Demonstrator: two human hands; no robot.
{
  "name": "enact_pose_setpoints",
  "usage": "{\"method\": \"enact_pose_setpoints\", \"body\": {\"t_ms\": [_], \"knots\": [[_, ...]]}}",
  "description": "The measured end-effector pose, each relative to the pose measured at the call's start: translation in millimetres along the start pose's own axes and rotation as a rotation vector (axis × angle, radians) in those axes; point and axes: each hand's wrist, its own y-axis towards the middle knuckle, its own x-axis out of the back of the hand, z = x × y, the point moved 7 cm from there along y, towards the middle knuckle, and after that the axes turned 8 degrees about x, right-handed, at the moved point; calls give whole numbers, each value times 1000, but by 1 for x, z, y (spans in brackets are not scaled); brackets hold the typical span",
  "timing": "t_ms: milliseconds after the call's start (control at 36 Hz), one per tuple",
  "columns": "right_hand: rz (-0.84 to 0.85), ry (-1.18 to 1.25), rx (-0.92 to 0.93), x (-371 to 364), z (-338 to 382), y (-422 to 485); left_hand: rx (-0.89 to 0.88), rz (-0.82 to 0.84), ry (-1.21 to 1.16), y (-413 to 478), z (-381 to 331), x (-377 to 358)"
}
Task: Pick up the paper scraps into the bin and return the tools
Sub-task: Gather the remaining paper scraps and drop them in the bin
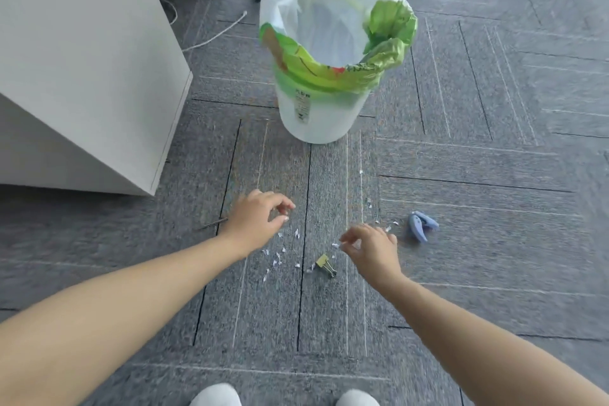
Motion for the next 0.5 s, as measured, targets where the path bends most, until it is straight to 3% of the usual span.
{"method": "enact_pose_setpoints", "body": {"t_ms": [250,500], "knots": [[101,-136,-17,-18,-6,5,92,80,94,0,25,-29],[122,-93,29,-31,-15,2,133,91,106,-10,40,-40]]}}
